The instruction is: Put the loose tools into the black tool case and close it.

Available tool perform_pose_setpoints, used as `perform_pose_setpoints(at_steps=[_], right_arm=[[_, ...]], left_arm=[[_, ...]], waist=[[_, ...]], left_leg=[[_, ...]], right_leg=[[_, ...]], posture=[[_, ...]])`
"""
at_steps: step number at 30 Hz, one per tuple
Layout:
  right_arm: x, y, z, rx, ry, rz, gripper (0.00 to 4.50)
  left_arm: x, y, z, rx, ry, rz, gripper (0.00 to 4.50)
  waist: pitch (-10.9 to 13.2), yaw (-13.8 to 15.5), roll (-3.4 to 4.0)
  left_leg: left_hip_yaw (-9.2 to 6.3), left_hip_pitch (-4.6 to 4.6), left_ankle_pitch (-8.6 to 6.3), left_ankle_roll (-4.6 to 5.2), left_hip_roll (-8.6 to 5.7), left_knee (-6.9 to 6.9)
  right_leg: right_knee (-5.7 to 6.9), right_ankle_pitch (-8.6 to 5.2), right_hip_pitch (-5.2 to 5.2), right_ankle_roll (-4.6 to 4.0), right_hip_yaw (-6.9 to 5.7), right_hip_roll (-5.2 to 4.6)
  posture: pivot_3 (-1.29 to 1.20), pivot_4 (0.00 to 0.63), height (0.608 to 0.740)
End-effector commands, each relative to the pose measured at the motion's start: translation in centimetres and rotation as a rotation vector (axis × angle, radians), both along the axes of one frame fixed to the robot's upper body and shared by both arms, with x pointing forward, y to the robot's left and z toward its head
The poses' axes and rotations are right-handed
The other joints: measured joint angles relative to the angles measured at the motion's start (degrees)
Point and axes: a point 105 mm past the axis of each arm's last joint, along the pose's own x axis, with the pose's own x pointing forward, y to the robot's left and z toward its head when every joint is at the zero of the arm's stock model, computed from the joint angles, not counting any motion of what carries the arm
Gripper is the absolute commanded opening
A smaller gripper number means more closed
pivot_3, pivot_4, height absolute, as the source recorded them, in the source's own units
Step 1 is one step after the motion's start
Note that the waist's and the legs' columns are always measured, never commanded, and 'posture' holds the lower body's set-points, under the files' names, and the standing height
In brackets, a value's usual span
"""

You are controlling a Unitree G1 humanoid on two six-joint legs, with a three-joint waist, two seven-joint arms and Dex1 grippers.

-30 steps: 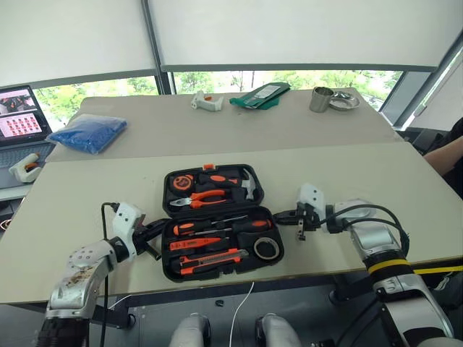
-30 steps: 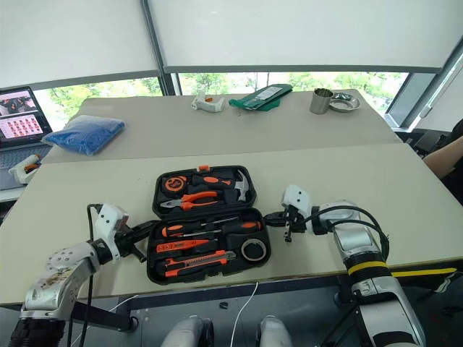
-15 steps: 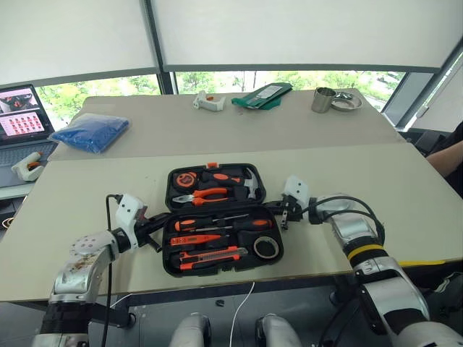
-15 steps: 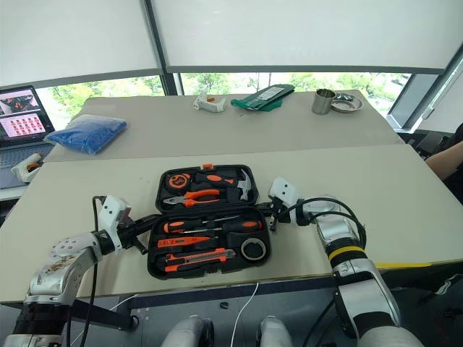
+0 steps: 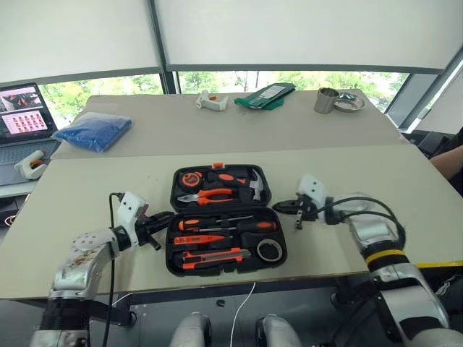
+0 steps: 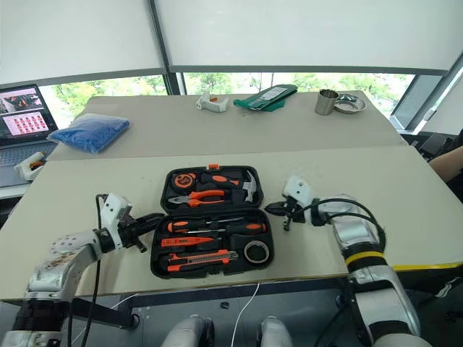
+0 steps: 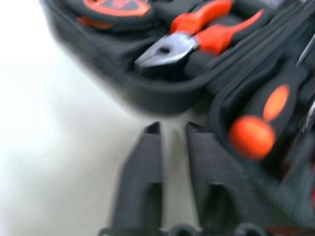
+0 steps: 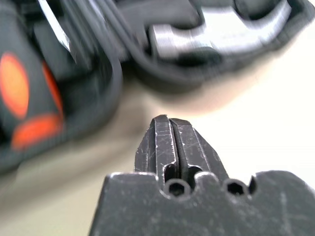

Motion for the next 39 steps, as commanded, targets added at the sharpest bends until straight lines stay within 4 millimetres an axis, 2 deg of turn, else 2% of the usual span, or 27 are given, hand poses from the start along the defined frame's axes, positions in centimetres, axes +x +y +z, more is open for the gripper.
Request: perform_pose_setpoints(at_steps=[1, 3, 5, 7, 9, 11, 14, 17, 24, 32, 34, 35, 39], right_arm=[[0.2, -1.1, 3.0, 0.017, -0.009, -0.109, 1.86], [0.3, -1.0, 5.0, 0.105, 0.071, -0.176, 2.41], [0.5, -0.5, 6.3, 0.165, 0.115, -0.216, 3.14], [0.9, -0.8, 6.2, 0.113, 0.183, -0.306, 3.87], [1.4, -0.2, 6.4, 0.078, 0.236, -0.367, 4.47], [1.5, 1.5, 6.8, 0.08, 0.309, -0.369, 4.49], [2.0, 3.9, 7.7, 0.108, 0.361, -0.352, 4.49], [2.9, 5.1, 7.8, 0.118, 0.387, -0.381, 4.49], [4.8, 5.2, 7.0, 0.098, 0.396, -0.458, 4.49], [5.5, 6.5, 6.4, 0.119, 0.435, -0.445, 4.49], [5.6, 6.6, 5.9, 0.117, 0.439, -0.455, 4.5], [5.6, 6.5, 5.6, 0.109, 0.442, -0.463, 3.99], [5.5, 6.3, 4.8, 0.09, 0.463, -0.478, 2.79]], left_arm=[[-0.4, 2.3, 2.1, 0.014, 0.013, 0.043, 2.46], [-1.0, 2.6, 3.1, -0.042, 0.122, 0.043, 2.96], [-1.2, 2.5, 3.8, -0.088, 0.205, 0.055, 3.73], [-1.2, 2.1, 4.3, -0.09, 0.305, 0.079, 4.47], [-0.2, 1.3, 5.3, -0.151, 0.335, 0.11, 4.5], [1.2, 1.2, 6.0, -0.182, 0.336, 0.18, 4.5], [2.5, 0.9, 6.1, -0.185, 0.359, 0.26, 4.5], [3.1, 0.3, 6.0, -0.207, 0.375, 0.273, 4.5], [4.0, -0.7, 4.6, -0.199, 0.41, 0.294, 4.5], [5.2, -1.7, 4.2, -0.224, 0.417, 0.311, 4.5], [5.2, -1.9, 4.0, -0.221, 0.424, 0.309, 4.09], [5.2, -1.9, 4.0, -0.217, 0.426, 0.31, 3.9], [5.2, -2.0, 4.0, -0.22, 0.429, 0.308, 2.47]], waist=[[0.0, -0.14, 0.0], [0.01, -0.53, -0.01], [0.05, -0.97, -0.04], [0.07, -0.94, -0.07], [0.07, -0.85, -0.09], [0.09, -0.59, -0.12], [0.1, -0.73, -0.14], [0.12, -1.01, -0.18], [0.16, -0.88, -0.25], [0.19, -1.07, -0.29], [0.19, -1.2, -0.29], [0.19, -1.19, -0.29], [0.19, -1.19, -0.29]], left_leg=[[-0.04, 0.0, 0.0, 0.0, 0.01, 0.0], [-0.09, 0.01, 0.0, 0.0, 0.04, 0.0], [-0.18, 0.01, 0.0, -0.01, 0.07, 0.0], [-0.21, 0.02, 0.01, -0.02, 0.07, 0.01], [-0.22, 0.02, 0.01, -0.03, 0.07, 0.01], [-0.23, 0.03, 0.02, -0.03, 0.02, 0.01], [-0.22, 0.03, 0.03, -0.01, -0.11, 0.01], [-0.22, 0.0, 0.03, 0.01, -0.15, 0.0], [-0.09, -0.11, 0.01, 0.01, -0.22, -0.01], [-0.11, -0.11, 0.03, 0.0, -0.22, 0.0], [-0.11, -0.11, 0.02, 0.0, -0.22, 0.0], [-0.11, -0.11, 0.02, 0.0, -0.22, 0.0], [-0.13, -0.11, 0.02, 0.0, -0.23, 0.0]], right_leg=[[0.0, -0.01, 0.0, -0.01, 0.0, -0.01], [0.02, 0.0, -0.05, -0.01, 0.01, -0.02], [0.07, -0.02, -0.08, 0.02, 0.02, -0.01], [0.1, -0.07, -0.09, 0.12, 0.01, 0.0], [0.11, -0.17, -0.1, 0.28, 0.0, 0.02], [0.1, -0.18, -0.07, 0.29, -0.01, 0.0], [0.09, -0.05, -0.03, 0.12, 0.03, 0.01], [0.13, 0.01, -0.03, 0.02, 0.08, 0.05], [0.11, 0.02, -0.06, 0.06, 0.04, 0.01], [0.14, 0.04, -0.06, 0.07, 0.04, 0.03], [0.14, 0.04, -0.07, 0.07, 0.05, 0.03], [0.14, 0.04, -0.07, 0.07, 0.05, 0.03], [0.15, 0.05, -0.06, 0.07, 0.05, 0.01]], posture=[[0.0, 0.15, 0.74], [0.0, 0.15, 0.74], [0.0, 0.15, 0.74], [0.0, 0.15, 0.74], [0.0, 0.15, 0.74], [0.0, 0.15, 0.74], [0.0, 0.15, 0.74], [0.0, 0.15, 0.74], [0.0, 0.15, 0.74], [0.0, 0.15, 0.74], [0.0, 0.15, 0.74], [0.0, 0.15, 0.74], [0.0, 0.15, 0.74]])
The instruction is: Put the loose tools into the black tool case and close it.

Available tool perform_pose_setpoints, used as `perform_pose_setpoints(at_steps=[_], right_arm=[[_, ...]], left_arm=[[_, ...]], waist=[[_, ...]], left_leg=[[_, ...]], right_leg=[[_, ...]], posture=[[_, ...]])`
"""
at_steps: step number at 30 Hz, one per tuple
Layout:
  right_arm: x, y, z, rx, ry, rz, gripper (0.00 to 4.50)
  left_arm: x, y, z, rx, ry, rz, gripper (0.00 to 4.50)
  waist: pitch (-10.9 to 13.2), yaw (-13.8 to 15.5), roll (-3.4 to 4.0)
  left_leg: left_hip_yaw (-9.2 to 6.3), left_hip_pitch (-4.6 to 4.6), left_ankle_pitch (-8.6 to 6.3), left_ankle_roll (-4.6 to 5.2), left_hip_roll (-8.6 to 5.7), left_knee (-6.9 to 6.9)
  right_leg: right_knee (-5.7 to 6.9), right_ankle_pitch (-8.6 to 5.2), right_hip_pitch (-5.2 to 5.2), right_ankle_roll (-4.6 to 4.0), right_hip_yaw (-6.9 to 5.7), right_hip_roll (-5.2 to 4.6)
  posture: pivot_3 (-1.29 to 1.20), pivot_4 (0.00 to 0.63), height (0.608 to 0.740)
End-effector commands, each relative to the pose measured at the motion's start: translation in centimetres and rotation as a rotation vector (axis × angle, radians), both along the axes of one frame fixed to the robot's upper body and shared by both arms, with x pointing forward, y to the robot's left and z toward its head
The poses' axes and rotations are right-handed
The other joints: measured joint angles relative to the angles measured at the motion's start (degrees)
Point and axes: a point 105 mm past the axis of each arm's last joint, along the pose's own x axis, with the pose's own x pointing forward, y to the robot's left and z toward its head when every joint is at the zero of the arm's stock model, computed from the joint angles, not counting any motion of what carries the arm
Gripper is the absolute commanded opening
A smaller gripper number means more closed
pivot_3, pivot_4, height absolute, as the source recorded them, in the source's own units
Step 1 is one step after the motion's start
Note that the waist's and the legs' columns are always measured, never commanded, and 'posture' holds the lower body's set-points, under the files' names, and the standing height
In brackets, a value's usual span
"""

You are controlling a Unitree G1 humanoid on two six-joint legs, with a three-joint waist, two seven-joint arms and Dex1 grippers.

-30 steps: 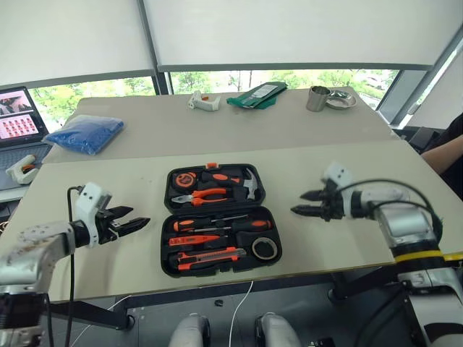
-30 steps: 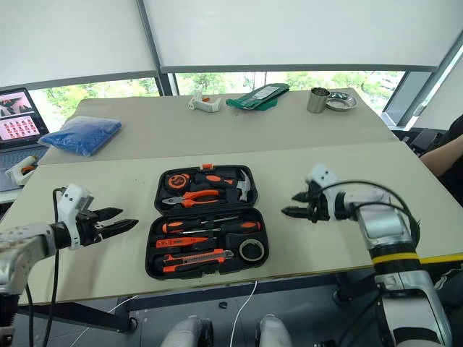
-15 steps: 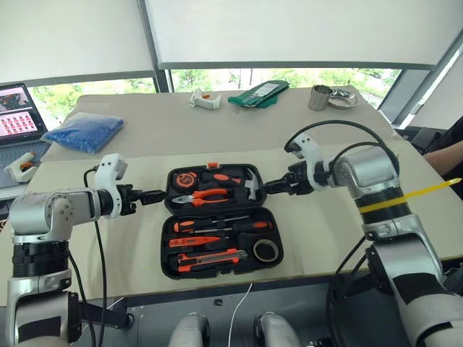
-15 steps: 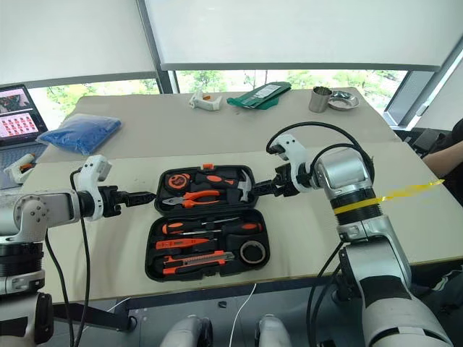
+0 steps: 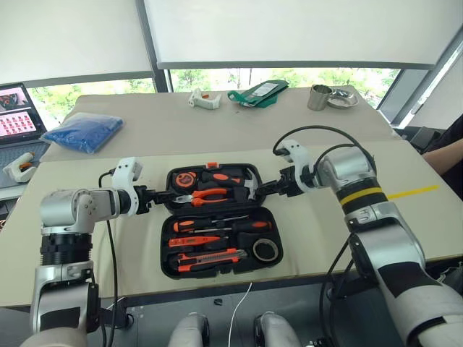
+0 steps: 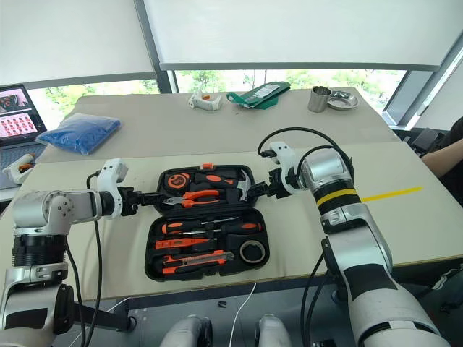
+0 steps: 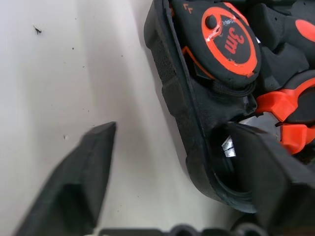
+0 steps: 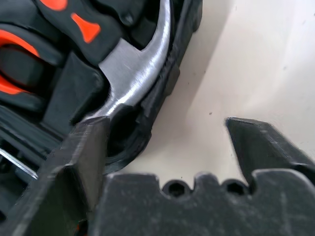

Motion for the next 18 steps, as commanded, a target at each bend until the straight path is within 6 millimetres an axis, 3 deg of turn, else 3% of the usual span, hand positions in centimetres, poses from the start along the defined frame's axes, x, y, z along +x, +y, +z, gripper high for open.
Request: perform_pose_setpoints(at_steps=[1, 4, 7, 8, 10, 13, 15, 18], right_arm=[[0.4, 0.1, 0.9, -0.006, -0.037, 0.003, 2.38], [0.3, 0.3, 0.8, 0.018, -0.016, -0.007, 1.55], [0.4, 0.2, 0.6, 0.037, -0.002, -0.027, 0.32], [0.5, 0.1, 0.6, 0.043, -0.001, -0.035, 0.08], [0.8, 0.2, 1.0, 0.091, -0.032, -0.041, 0.03], [1.3, 1.1, 3.4, 0.252, -0.181, 0.014, 0.03], [1.1, 1.3, 4.8, 0.284, -0.324, 0.08, 0.03], [0.2, 1.4, 6.2, 0.278, -0.523, 0.181, 0.03]], left_arm=[[0.3, 0.0, 1.1, 0.013, -0.038, 0.0, 2.06], [0.5, -0.1, 1.2, -0.01, -0.047, 0.009, 1.21], [0.5, -0.1, 1.3, -0.023, -0.065, 0.015, 0.04], [0.5, -0.1, 1.3, -0.033, -0.075, 0.017, 0.0], [0.5, 0.0, 1.6, -0.058, -0.113, 0.024, 0.0], [0.6, 0.2, 2.3, -0.098, -0.204, 0.036, 0.0], [0.6, 0.1, 3.4, -0.128, -0.34, 0.011, 0.0], [-0.7, -1.0, 6.8, -0.182, -0.69, -0.119, 0.0]], waist=[[0.0, 0.0, 0.0], [0.0, -0.02, 0.0], [0.0, 0.14, 0.0], [-0.01, 0.17, -0.01], [-0.01, 0.12, -0.01], [-0.01, 0.14, -0.01], [0.0, 0.12, -0.01], [0.03, 0.14, -0.04]], left_leg=[[-0.01, 0.0, 0.0, 0.0, 0.0, 0.0], [-0.02, 0.06, 0.02, -0.02, 0.0, 0.0], [-0.05, 0.1, 0.07, -0.06, 0.01, 0.0], [-0.04, 0.09, 0.1, -0.06, 0.0, 0.0], [-0.03, 0.1, 0.12, -0.05, 0.0, 0.01], [-0.1, 0.1, 0.13, -0.04, 0.02, 0.01], [-0.1, 0.09, 0.14, -0.04, 0.02, 0.01], [-0.09, -0.05, 0.13, -0.04, 0.02, -0.01]], right_leg=[[0.01, 0.0, 0.0, 0.0, 0.0, 0.0], [0.07, 0.01, 0.03, -0.01, 0.0, 0.0], [0.09, 0.02, 0.06, -0.04, 0.0, 0.01], [0.09, 0.04, 0.07, -0.04, -0.02, 0.01], [0.06, 0.07, 0.1, -0.04, -0.02, 0.0], [0.05, 0.1, 0.09, -0.05, -0.01, 0.0], [0.03, 0.1, 0.08, -0.05, -0.01, 0.0], [0.0, 0.11, -0.07, -0.04, 0.02, -0.02]], posture=[[0.0, 0.15, 0.74], [0.0, 0.15, 0.74], [0.0, 0.15, 0.74], [0.0, 0.15, 0.74], [0.0, 0.15, 0.74], [0.0, 0.15, 0.74], [0.0, 0.15, 0.74], [0.0, 0.15, 0.74]])
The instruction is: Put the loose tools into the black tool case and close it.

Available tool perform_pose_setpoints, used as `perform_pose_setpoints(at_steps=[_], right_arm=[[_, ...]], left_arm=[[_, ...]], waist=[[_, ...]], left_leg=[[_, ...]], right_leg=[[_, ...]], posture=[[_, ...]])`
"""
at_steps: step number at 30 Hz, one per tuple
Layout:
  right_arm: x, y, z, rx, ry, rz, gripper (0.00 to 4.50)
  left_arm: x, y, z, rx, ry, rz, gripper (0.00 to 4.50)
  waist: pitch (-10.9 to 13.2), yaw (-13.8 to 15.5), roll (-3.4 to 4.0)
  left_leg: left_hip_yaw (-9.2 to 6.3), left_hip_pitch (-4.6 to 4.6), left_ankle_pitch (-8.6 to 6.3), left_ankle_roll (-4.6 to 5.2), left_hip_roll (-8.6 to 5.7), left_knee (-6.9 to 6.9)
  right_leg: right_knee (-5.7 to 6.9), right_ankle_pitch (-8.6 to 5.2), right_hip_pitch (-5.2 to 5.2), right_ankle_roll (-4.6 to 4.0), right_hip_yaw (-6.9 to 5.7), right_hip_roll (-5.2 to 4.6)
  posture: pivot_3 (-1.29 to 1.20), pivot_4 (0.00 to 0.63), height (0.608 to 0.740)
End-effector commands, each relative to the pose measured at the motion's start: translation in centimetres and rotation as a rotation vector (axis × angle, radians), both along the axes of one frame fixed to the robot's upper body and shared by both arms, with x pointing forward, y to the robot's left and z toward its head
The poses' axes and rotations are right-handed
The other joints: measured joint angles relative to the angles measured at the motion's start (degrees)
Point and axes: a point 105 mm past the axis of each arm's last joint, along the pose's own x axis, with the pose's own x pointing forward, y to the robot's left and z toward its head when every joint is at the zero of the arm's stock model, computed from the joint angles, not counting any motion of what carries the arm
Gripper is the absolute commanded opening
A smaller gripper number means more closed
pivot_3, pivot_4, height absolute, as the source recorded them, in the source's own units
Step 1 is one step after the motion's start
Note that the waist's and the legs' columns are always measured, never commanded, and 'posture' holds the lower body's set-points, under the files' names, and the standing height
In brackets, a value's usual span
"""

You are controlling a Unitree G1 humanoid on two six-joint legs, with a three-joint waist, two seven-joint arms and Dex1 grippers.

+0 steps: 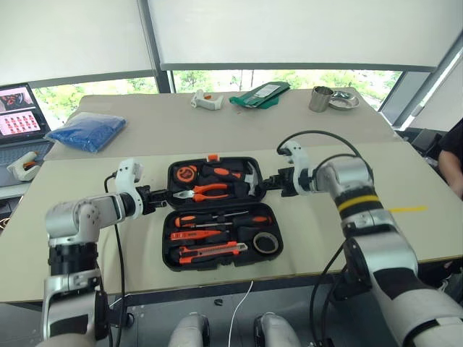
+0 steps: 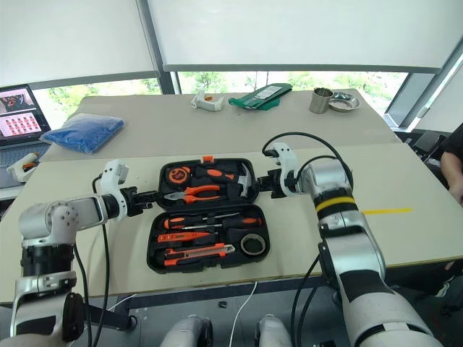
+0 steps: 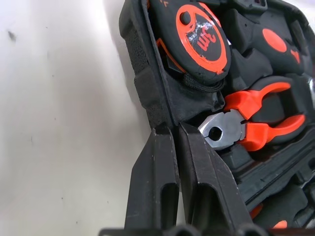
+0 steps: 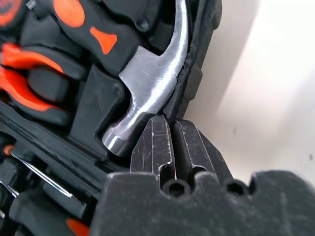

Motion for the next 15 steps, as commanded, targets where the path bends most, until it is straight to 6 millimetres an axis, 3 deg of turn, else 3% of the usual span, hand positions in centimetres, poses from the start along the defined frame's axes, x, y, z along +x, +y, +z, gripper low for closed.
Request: perform_pose_setpoints(at_steps=[1, 9, 15], right_arm=[[-0.8, 0.8, 5.9, 0.025, -0.39, 0.137, 0.03], [-4.2, -1.3, 4.4, -0.18, -0.751, 0.251, 0.03], [-5.7, -3.3, 1.7, -0.432, -1.036, 0.355, 0.03]], left_arm=[[-1.5, -0.7, 7.1, -0.033, -0.535, -0.106, 0.0], [-4.2, -1.4, 4.4, 0.28, -0.76, -0.252, 0.0], [-7.0, -2.2, 0.5, 0.512, -0.838, -0.458, 0.0]], waist=[[0.03, 0.03, -0.01], [0.05, 0.26, -0.05], [0.05, 0.28, -0.06]], left_leg=[[0.05, -0.1, -0.01, 0.0, 0.01, 0.0], [0.32, -0.45, -0.06, 0.09, -0.03, 0.0], [0.38, -0.37, -0.05, 0.09, -0.03, 0.01]], right_leg=[[-0.01, 0.01, -0.07, 0.0, -0.01, -0.01], [-0.12, 0.02, -0.37, 0.04, -0.05, -0.05], [-0.17, 0.02, -0.32, 0.07, -0.02, -0.04]], posture=[[0.0, 0.15, 0.74], [0.0, 0.15, 0.74], [0.0, 0.15, 0.74]])
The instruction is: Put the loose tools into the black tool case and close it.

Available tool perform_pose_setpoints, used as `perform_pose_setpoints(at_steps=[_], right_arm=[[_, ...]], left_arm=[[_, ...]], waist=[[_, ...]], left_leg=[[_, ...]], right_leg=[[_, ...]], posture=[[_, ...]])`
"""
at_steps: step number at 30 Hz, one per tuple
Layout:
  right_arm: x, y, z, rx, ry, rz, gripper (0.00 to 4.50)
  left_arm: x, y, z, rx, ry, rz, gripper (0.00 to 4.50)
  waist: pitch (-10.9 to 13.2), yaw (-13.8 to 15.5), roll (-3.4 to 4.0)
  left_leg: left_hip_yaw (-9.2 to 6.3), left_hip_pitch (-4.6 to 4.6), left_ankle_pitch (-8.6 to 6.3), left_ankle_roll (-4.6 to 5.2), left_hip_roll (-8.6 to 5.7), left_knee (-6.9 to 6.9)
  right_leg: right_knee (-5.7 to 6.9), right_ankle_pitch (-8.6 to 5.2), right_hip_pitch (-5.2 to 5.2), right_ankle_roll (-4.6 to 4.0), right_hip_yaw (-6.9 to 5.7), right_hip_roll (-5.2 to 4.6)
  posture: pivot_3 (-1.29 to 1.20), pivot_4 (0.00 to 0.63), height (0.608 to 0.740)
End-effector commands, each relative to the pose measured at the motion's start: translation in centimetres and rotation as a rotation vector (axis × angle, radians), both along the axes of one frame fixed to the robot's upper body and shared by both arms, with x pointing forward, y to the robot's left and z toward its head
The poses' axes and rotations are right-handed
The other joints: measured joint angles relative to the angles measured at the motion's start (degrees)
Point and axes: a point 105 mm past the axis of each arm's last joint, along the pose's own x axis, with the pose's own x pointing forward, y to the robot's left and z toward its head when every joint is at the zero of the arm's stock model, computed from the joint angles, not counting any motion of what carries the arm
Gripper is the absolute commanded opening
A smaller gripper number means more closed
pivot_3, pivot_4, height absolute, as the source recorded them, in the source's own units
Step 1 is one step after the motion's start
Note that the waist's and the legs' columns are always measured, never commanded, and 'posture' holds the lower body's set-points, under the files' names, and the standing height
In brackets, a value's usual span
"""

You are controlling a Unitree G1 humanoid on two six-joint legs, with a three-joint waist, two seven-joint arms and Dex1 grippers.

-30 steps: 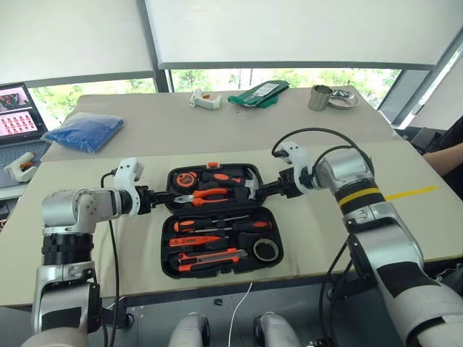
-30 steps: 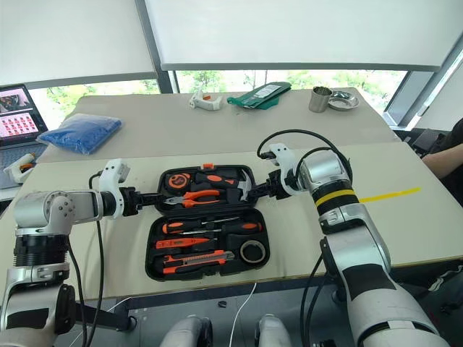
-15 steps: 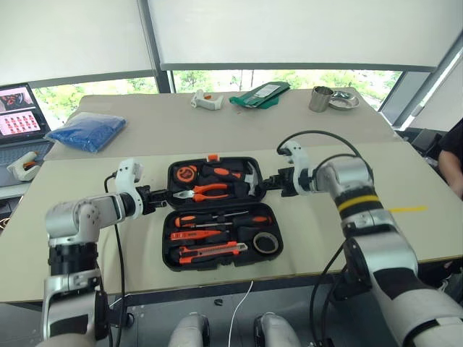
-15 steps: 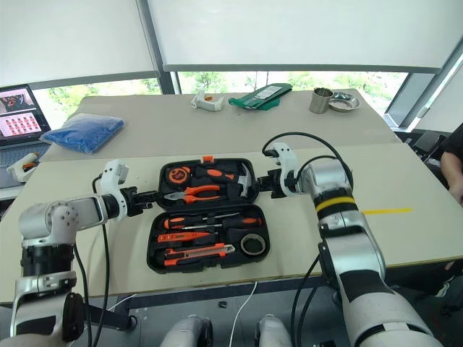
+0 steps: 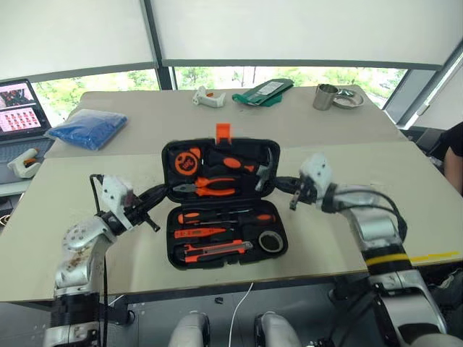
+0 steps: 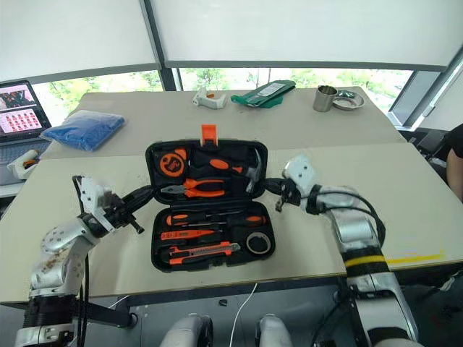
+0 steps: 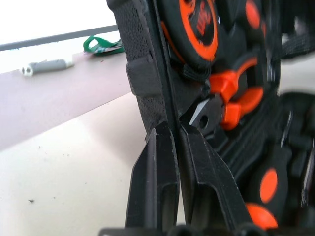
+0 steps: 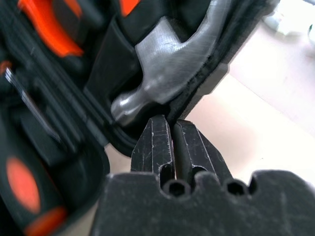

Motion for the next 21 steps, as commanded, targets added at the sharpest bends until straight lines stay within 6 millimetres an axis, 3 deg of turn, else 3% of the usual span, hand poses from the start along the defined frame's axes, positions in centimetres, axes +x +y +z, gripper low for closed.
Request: perform_pose_setpoints(at_steps=[1, 3, 4, 13, 14, 17, 21], right_arm=[[-0.7, -0.9, 0.3, -0.114, -0.217, 0.054, 0.03], [-1.5, -1.2, -0.6, -0.161, -0.26, 0.102, 0.0], [-2.0, -1.2, -0.8, -0.179, -0.291, 0.134, 0.77], [-3.9, -4.9, -2.2, -0.247, -0.349, 0.099, 3.78], [-4.0, -5.6, -2.3, -0.233, -0.322, 0.073, 4.08], [-4.4, -7.5, -2.0, -0.142, -0.23, -0.006, 3.93], [-6.7, -8.0, -2.2, -0.066, -0.058, 0.018, 2.64]], left_arm=[[-2.0, -1.4, -0.3, 0.171, -0.13, -0.149, 0.0], [-2.6, -1.0, -1.0, 0.21, -0.149, -0.159, 0.72], [-2.8, -0.7, -1.3, 0.244, -0.162, -0.157, 0.98], [-4.0, 2.7, -2.8, 0.265, -0.086, -0.059, 4.33], [-3.8, 3.3, -2.9, 0.246, -0.062, -0.019, 4.5], [-2.8, 5.0, -3.1, 0.23, -0.007, 0.076, 4.5], [-1.3, 4.6, -2.7, 0.182, 0.049, 0.089, 4.5]], waist=[[0.0, -0.01, 0.0], [0.0, 0.1, 0.0], [0.0, 0.16, 0.0], [0.0, 0.01, 0.0], [0.0, 0.06, 0.0], [0.0, 0.23, 0.0], [0.0, 0.68, 0.0]], left_leg=[[0.02, 0.13, 0.0, 0.0, 0.01, 0.0], [0.02, 0.35, 0.0, 0.0, 0.05, 0.0], [0.02, 0.44, -0.01, 0.0, 0.1, 0.0], [0.09, 0.59, 0.0, 0.0, 0.26, 0.0], [0.09, 0.62, 0.0, 0.0, 0.26, 0.0], [0.04, 0.7, 0.0, 0.0, 0.29, 0.0], [-0.18, 0.73, 0.0, 0.0, 0.3, 0.0]], right_leg=[[-0.02, -0.01, 0.14, 0.0, 0.0, 0.0], [-0.1, -0.03, 0.39, 0.01, -0.03, 0.01], [-0.1, -0.06, 0.49, 0.02, -0.03, -0.01], [-0.04, -0.08, 0.52, -0.02, 0.0, -0.02], [-0.04, -0.1, 0.55, -0.02, -0.02, -0.03], [-0.04, -0.15, 0.63, 0.02, -0.01, -0.03], [-0.02, -0.11, 0.62, 0.03, 0.02, -0.04]], posture=[[0.0, 0.15, 0.74], [0.0, 0.15, 0.74], [0.0, 0.15, 0.74], [0.0, 0.15, 0.74], [0.0, 0.15, 0.74], [0.0, 0.15, 0.74], [0.0, 0.15, 0.74]])
